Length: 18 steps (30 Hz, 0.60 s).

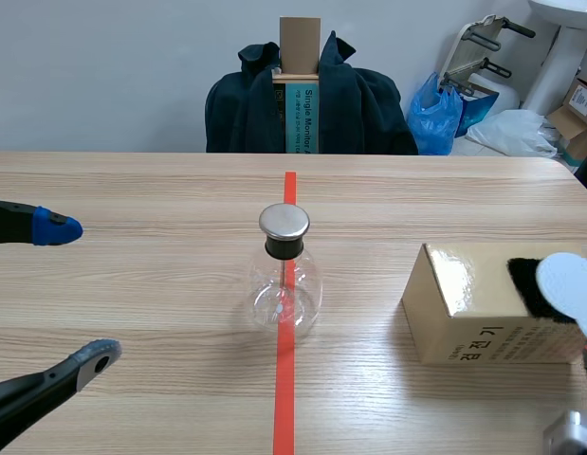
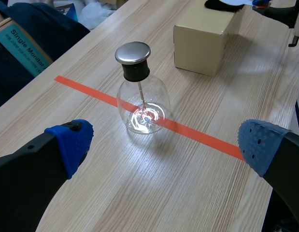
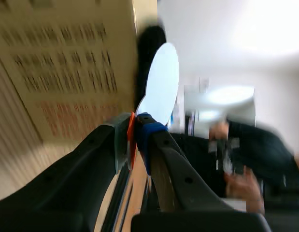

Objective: Do the electroscope experiment.
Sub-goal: 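Rub the plate on the fur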

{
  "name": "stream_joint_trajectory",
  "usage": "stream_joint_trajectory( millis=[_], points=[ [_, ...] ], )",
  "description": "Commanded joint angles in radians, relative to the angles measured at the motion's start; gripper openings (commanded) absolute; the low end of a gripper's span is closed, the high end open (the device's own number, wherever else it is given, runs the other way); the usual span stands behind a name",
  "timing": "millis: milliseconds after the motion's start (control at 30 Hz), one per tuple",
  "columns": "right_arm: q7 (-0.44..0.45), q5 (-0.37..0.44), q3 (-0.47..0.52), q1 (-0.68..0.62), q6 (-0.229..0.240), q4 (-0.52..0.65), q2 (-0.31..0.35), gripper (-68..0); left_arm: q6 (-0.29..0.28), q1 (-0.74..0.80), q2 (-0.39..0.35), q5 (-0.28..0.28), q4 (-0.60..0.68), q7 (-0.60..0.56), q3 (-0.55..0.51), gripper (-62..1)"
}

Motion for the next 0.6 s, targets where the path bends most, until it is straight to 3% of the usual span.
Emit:
stream_joint_trajectory(
  millis=[0, 367, 567],
  points=[
    [-0.051, 0.01, 0.007, 0.008, -0.042, 0.009, 0.021, -66.7, 0.005, -0.001, 0.008, -0.014, 0.002, -0.017, -0.001, 1.4],
    [0.137, -0.013, 0.001, 0.011, -0.042, 0.009, 0.02, -66.7, 0.005, -0.001, 0.008, -0.014, 0.002, -0.017, -0.001, 1.4],
    [0.151, -0.013, 0.001, 0.011, -0.042, 0.009, 0.02, -66.7, 0.005, -0.001, 0.008, -0.014, 0.002, -0.016, -0.001, 1.4]
  ],
)
